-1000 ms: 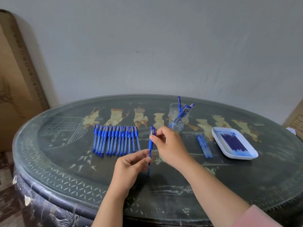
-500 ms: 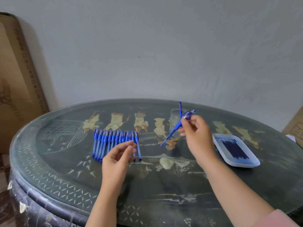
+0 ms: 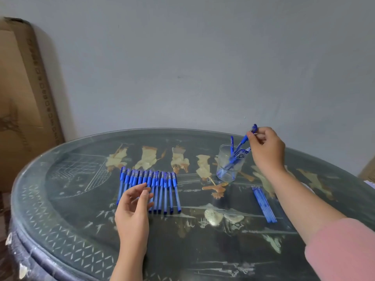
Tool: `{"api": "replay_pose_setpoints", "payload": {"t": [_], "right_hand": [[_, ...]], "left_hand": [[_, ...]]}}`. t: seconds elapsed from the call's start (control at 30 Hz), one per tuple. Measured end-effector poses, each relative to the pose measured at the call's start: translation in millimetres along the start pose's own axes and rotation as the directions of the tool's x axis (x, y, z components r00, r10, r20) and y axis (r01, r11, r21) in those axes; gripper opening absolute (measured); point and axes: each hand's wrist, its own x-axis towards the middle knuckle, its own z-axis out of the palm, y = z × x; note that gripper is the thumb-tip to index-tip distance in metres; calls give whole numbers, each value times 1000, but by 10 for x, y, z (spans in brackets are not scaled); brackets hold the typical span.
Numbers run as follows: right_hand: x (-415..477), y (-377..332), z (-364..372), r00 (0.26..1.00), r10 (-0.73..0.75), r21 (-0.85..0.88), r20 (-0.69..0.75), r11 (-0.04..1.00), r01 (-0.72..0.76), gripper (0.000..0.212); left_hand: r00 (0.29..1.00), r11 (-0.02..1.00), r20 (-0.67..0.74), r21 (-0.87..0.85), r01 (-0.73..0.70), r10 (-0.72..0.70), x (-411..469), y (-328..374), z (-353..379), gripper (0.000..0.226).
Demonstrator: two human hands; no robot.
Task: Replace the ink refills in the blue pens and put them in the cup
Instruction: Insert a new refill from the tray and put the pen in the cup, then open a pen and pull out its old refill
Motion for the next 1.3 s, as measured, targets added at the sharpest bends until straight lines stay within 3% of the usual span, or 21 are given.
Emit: {"api": "replay_pose_setpoints", "payload": {"t": [0.2, 0.37, 0.53, 0.63, 0.67, 0.73, 0.8, 0.87, 0.97, 1.03, 1.13, 1.3], "right_hand": [[108, 312, 184, 993, -39, -317, 108, 946, 72, 20], [147, 388, 253, 968, 34, -518, 249, 849, 103, 25], [151, 398, 305, 947, 61, -614, 315, 774, 155, 25], [88, 372, 312, 950, 60, -574, 307, 808, 135, 31], [48, 367, 307, 962, 12, -542, 272, 828, 143, 35], [-63, 346, 281, 967, -223, -483, 124, 838, 255, 35], [-250, 279, 277, 872, -490, -474, 17, 764, 438, 27], [-518, 198, 382, 821, -567, -407, 56, 738, 538, 15], [-1011, 110, 685, 878, -321, -283, 356, 858, 429, 9], [-1258, 118, 876, 850, -126, -269, 512, 916, 297, 14], [-1411, 75, 1048, 819, 43, -259, 573, 957, 132, 19], [-1464, 7, 1189, 819, 148, -348, 554, 935, 67, 24]], "left_hand": [[1000, 998, -1, 55, -17, 17, 55, -32, 19, 12], [1000, 996, -3, 89, -10, 11, 54, -65, 32, 11], [1000, 991, 7, 130, -15, 15, 42, -73, 42, 11], [1000, 990, 8, 143, -12, 11, 39, -78, 46, 11], [1000, 989, 6, 146, -11, 10, 38, -77, 45, 11], [1000, 988, 4, 153, -8, 7, 33, -78, 46, 12], [1000, 987, 6, 159, -2, 1, 27, -76, 49, 12], [1000, 986, 8, 168, 5, -6, 26, -72, 45, 13], [1000, 983, 12, 185, 7, -9, 25, -71, 32, 14], [1000, 983, 12, 182, 3, -5, 20, -69, 30, 14], [1000, 983, 9, 185, 2, -4, 16, -67, 37, 13], [1000, 976, 18, 218, -1, -3, 19, -80, 25, 13]]}}
